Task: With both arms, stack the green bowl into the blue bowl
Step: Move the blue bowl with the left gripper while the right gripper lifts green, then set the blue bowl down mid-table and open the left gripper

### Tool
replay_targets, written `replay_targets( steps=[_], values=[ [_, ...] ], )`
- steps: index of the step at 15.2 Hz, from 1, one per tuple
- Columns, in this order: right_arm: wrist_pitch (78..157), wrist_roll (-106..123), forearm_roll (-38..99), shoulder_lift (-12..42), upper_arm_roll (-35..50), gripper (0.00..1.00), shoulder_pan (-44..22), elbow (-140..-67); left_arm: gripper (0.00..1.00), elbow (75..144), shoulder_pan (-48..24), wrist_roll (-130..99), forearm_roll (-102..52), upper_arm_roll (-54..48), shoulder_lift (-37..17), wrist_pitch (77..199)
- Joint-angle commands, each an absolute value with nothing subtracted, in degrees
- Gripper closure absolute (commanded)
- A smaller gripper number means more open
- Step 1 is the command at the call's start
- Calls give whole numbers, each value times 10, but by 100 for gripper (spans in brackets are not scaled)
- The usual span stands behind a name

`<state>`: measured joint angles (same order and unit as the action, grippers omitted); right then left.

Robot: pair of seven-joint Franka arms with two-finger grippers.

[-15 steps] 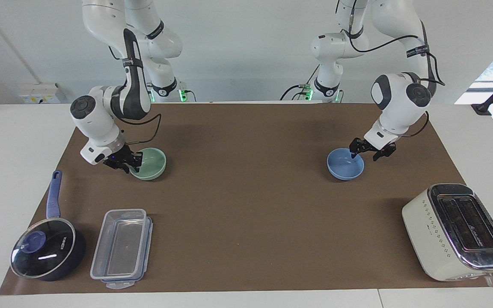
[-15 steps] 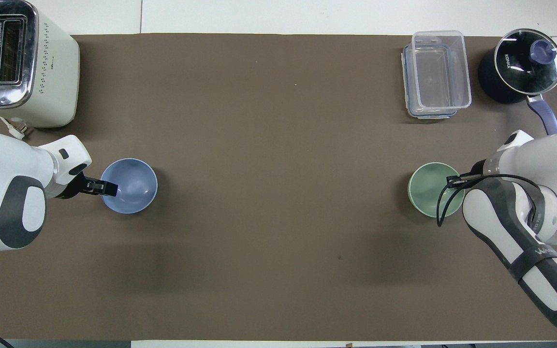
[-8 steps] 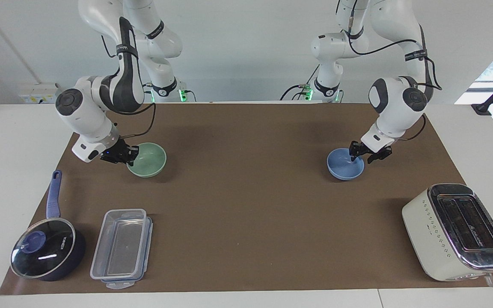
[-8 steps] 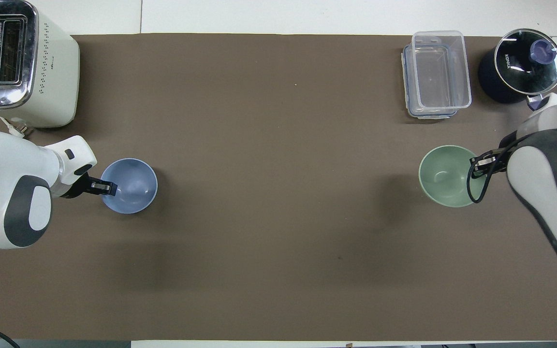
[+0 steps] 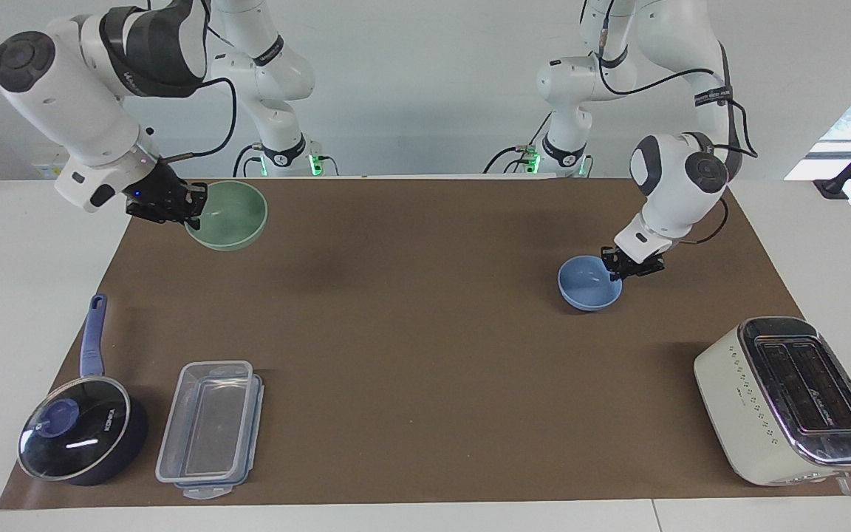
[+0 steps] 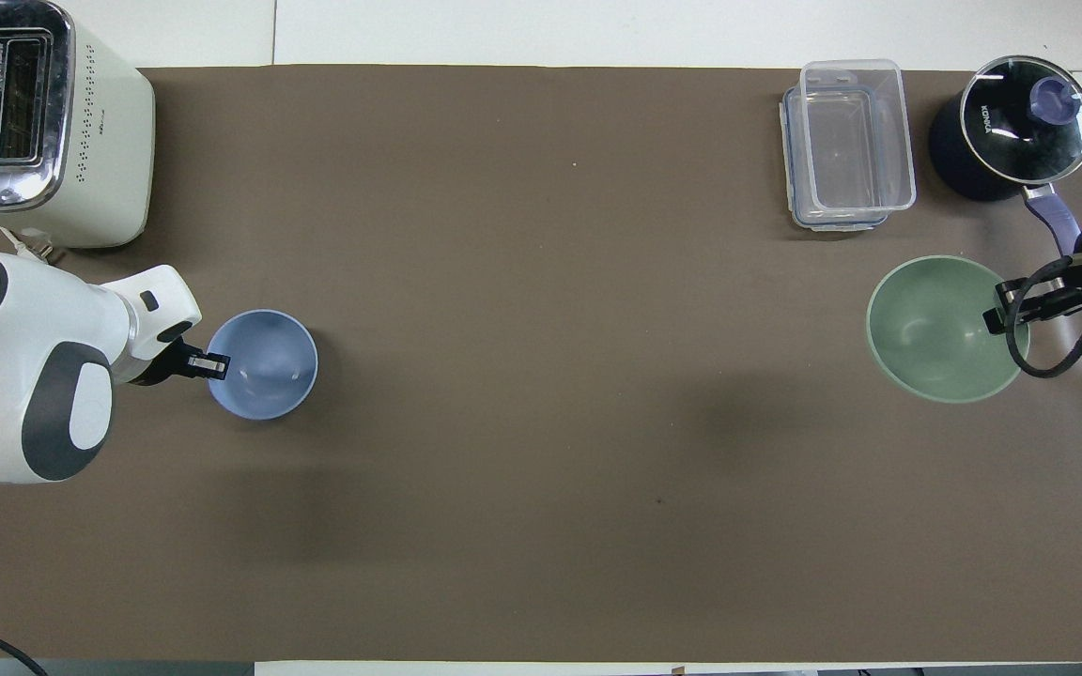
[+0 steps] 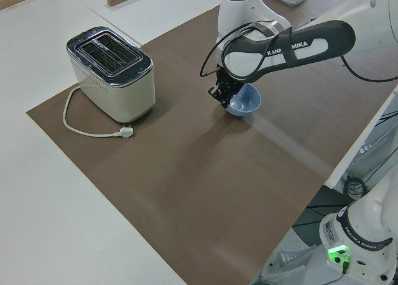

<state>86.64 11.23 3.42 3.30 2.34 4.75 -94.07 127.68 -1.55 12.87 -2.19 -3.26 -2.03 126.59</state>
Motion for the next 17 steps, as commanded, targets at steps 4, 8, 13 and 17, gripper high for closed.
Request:
replay_targets(
  steps=[4, 8, 13, 17],
  values=[
    [863, 98, 37, 39, 33, 100, 49, -936, 100, 1059, -103, 35, -17, -31, -72, 1077],
    [865, 98, 37, 39, 33, 100, 50, -936, 100, 1076, -241, -129, -32, -32, -75, 1120],
    [868, 98, 37, 38, 33, 100, 50, -940, 100, 1090, -363, -245, -38, -31, -137, 1211],
    [869, 98, 36, 38, 33, 100, 50, -940, 100, 1098, -376, -252, -38, -32, -148, 1229]
  ],
)
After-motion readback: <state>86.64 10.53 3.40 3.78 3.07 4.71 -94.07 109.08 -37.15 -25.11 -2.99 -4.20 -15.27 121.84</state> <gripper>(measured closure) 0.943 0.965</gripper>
